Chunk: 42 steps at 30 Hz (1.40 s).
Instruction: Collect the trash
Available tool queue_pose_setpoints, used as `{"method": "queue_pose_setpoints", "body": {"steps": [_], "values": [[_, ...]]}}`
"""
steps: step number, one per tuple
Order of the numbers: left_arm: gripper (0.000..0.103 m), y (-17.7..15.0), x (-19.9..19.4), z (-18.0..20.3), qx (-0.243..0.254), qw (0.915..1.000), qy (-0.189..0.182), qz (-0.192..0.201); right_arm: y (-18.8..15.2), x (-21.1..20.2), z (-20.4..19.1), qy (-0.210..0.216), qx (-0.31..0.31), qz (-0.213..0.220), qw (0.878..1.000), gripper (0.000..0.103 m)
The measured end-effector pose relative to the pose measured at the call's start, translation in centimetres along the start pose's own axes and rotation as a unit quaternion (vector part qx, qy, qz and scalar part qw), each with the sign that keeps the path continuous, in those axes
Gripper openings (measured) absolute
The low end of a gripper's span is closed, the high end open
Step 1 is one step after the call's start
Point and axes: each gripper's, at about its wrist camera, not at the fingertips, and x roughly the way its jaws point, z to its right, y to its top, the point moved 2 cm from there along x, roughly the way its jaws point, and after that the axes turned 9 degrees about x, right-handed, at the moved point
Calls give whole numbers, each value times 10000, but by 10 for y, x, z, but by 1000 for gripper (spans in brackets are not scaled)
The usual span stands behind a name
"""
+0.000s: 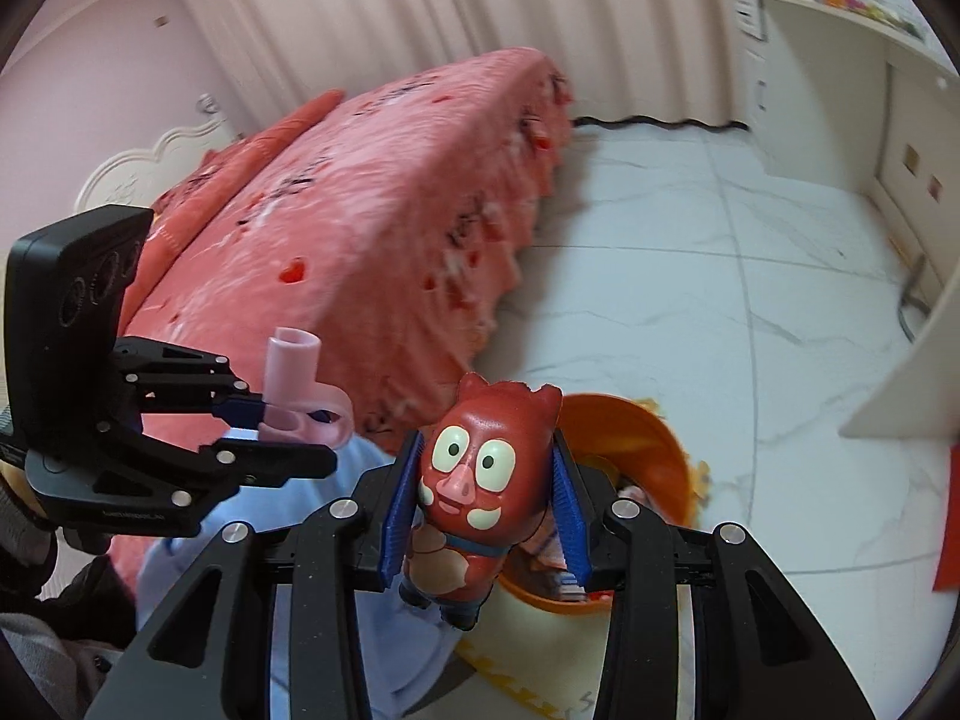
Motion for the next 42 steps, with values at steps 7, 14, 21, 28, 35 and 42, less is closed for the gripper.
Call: {"method": "queue_pose_setpoints", "body": {"steps": [7,14,21,28,35,42], "values": [[55,16,42,-10,90,9996,-7,-264,-1,15,31,-103,308,-75,9994,41],[58,19,43,-9,20,9995,-26,-310,0,31,31,-101,326,-194,9992,41],[58,14,35,-11,-74,9994,116,-333,0,42,25,-135,268,-272,9992,44],[58,10,29,-14,-142,9991,229,-340,2,45,27,-273,348,-208,9988,70],[75,7,15,-14,-212,9990,355,-197,3,37,19,-213,318,-147,9992,71],[89,-8,-22,-21,-550,9949,826,205,3,25,-13,-164,136,14,9998,86]]}}
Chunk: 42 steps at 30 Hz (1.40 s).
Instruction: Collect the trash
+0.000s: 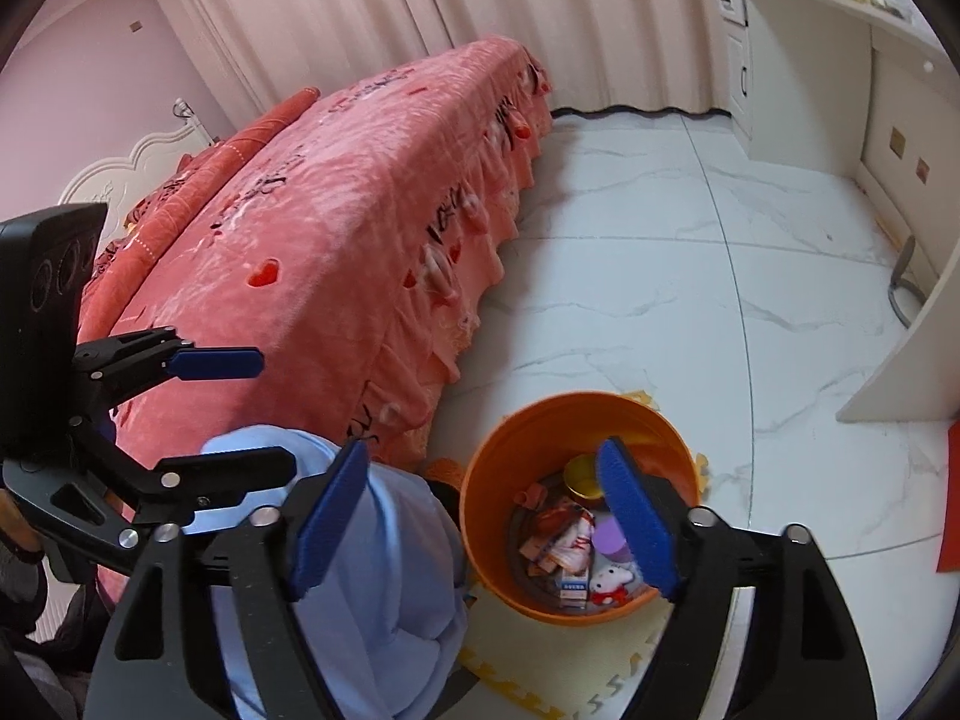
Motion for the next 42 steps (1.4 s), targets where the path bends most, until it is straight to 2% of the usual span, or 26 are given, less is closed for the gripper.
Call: {"method": "queue_pose_setpoints", "body": {"steps": [5,9,11,13,16,21,23,27,30,32,35,42], "values": [[89,-19,-35,-18,-424,9978,446,256,2,-11,-36,114,-149,211,9996,98],[90,-38,-65,-31,-811,9931,685,497,3,-15,-68,271,-307,300,9987,98],[96,-51,-82,-40,-1056,9887,847,646,3,-15,-82,318,-374,325,9983,98],[96,-65,-98,-47,-1262,9830,1086,773,3,-15,-101,415,-440,373,9975,98],[96,-91,-125,-59,-1630,9701,1568,881,1,-13,-132,621,-573,377,9957,98],[97,-132,-161,-73,-2150,9523,1935,977,-10,-12,-192,908,-1040,461,9894,98],[97,-149,-175,-76,-2324,9427,2185,976,-14,-12,-214,979,-1197,486,9868,98],[97,-182,-200,-78,-2670,9261,2428,1104,-24,-10,-252,1187,-1358,487,9824,98],[97,-206,-216,-78,-2909,9109,2652,1235,-36,-13,-281,1291,-1506,609,9782,98],[97,-225,-228,-78,-3118,8944,2919,1329,-45,-17,-296,1377,-1617,661,9750,98],[97,-243,-238,-80,-3385,8805,3000,1420,-57,-22,-314,1443,-1825,730,9698,98],[97,-272,-255,-74,-3637,8619,3168,1565,-75,-31,-335,1441,-2178,851,9615,98]]}}
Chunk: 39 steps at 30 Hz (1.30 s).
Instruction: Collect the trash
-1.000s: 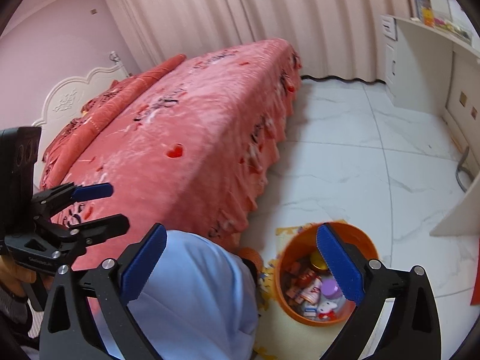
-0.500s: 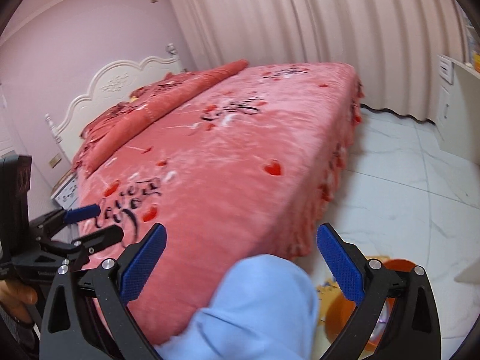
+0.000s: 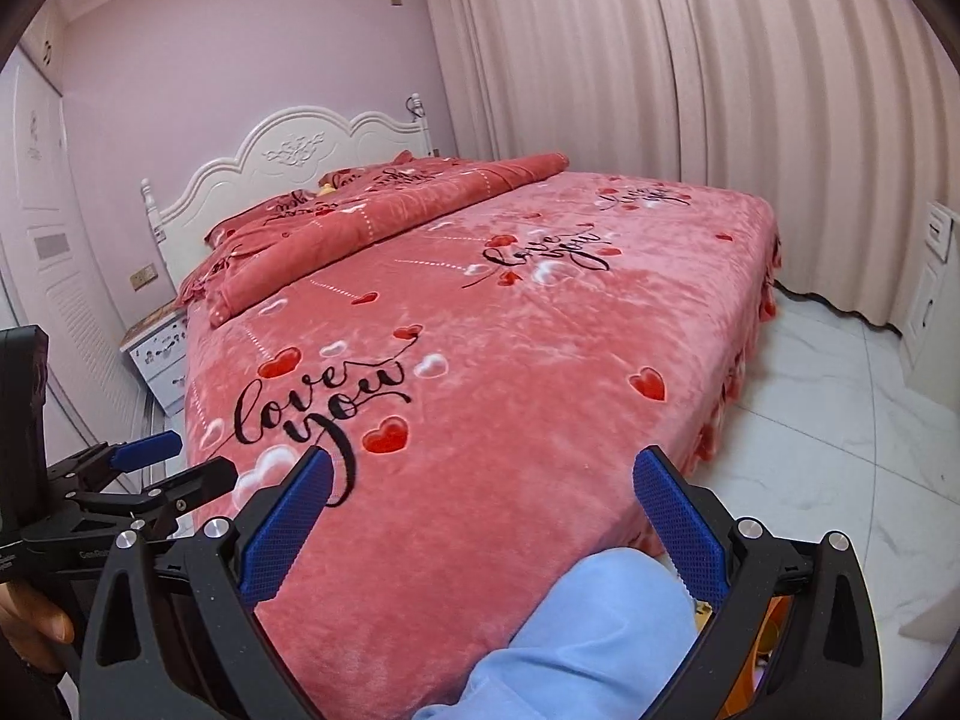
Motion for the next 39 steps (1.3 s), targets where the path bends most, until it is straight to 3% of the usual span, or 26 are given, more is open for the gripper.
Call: {"method": "queue_pose_setpoints", "body": {"steps": [6,39], "values": [[97,-6,-8,-11,-302,9994,-50,180,-10,1,-9,69,-73,-102,9999,98],[97,-5,-10,6,107,9998,176,51,-16,5,-7,145,16,-206,9997,98]]}}
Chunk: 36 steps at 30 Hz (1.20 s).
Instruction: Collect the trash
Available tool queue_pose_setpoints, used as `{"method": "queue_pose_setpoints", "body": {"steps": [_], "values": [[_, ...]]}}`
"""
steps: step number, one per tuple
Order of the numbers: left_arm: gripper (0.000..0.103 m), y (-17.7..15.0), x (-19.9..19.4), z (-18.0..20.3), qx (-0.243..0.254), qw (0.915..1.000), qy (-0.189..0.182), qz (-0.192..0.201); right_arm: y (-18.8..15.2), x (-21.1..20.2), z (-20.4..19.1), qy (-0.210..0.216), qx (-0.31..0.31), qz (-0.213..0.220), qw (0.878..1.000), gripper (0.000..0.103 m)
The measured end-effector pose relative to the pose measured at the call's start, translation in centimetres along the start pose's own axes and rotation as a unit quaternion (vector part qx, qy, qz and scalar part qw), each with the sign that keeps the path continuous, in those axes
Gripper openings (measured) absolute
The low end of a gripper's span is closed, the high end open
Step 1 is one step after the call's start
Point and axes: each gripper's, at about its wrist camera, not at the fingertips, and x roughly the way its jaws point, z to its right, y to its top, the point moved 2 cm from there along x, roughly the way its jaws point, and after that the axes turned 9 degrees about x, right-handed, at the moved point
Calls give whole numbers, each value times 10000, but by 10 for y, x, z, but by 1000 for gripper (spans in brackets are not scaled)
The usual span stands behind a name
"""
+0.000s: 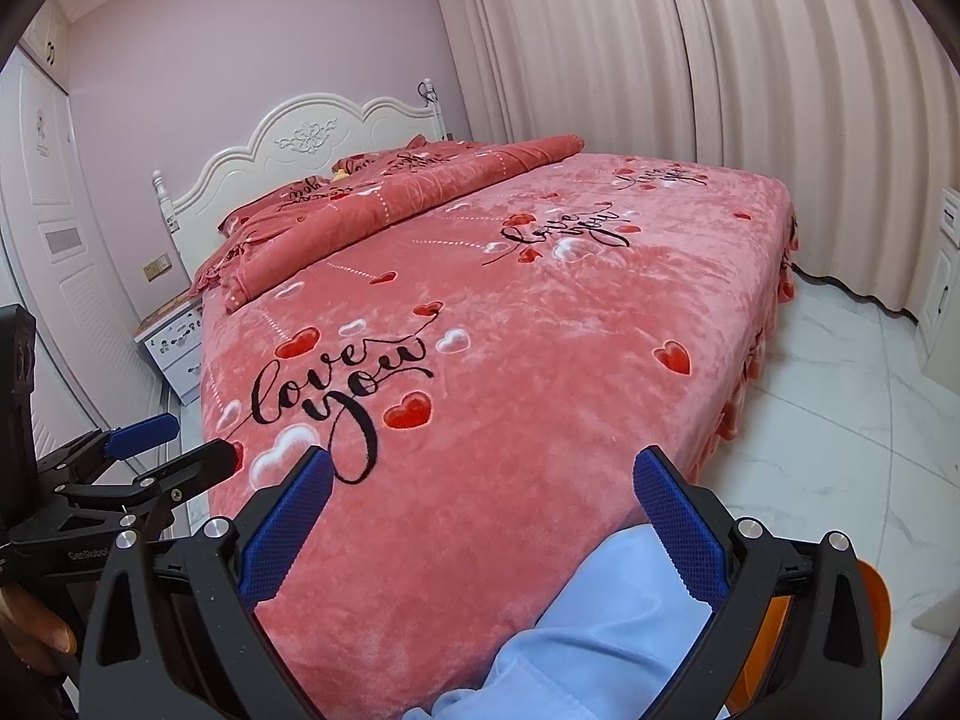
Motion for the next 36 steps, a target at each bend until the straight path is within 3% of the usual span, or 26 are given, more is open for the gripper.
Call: {"method": "queue_pose_setpoints", "body": {"steps": [36], "values": [[97,-1,4,-1,5,9999,30,-133,-10,5,-3,21,86,-144,9999,98]]}}
